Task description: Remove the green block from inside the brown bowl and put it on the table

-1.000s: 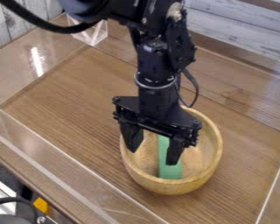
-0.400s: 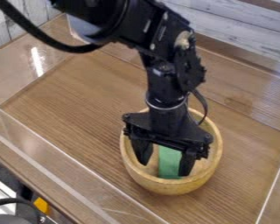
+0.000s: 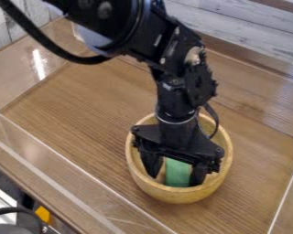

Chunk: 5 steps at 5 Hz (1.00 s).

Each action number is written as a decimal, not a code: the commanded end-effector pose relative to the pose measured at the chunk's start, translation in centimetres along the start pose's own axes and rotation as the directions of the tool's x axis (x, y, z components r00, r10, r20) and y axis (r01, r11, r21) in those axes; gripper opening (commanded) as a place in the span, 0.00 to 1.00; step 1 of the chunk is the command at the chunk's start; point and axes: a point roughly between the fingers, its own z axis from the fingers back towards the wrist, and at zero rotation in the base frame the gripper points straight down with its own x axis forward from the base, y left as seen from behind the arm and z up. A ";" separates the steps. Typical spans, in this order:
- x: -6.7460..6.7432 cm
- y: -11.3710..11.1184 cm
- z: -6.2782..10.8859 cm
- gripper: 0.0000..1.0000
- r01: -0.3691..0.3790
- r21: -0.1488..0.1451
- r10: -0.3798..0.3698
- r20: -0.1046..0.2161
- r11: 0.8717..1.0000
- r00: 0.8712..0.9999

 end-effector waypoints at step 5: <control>0.5 -1.8 0.7 0.00 0.105 -0.023 -0.104 0.028 0.994 0.994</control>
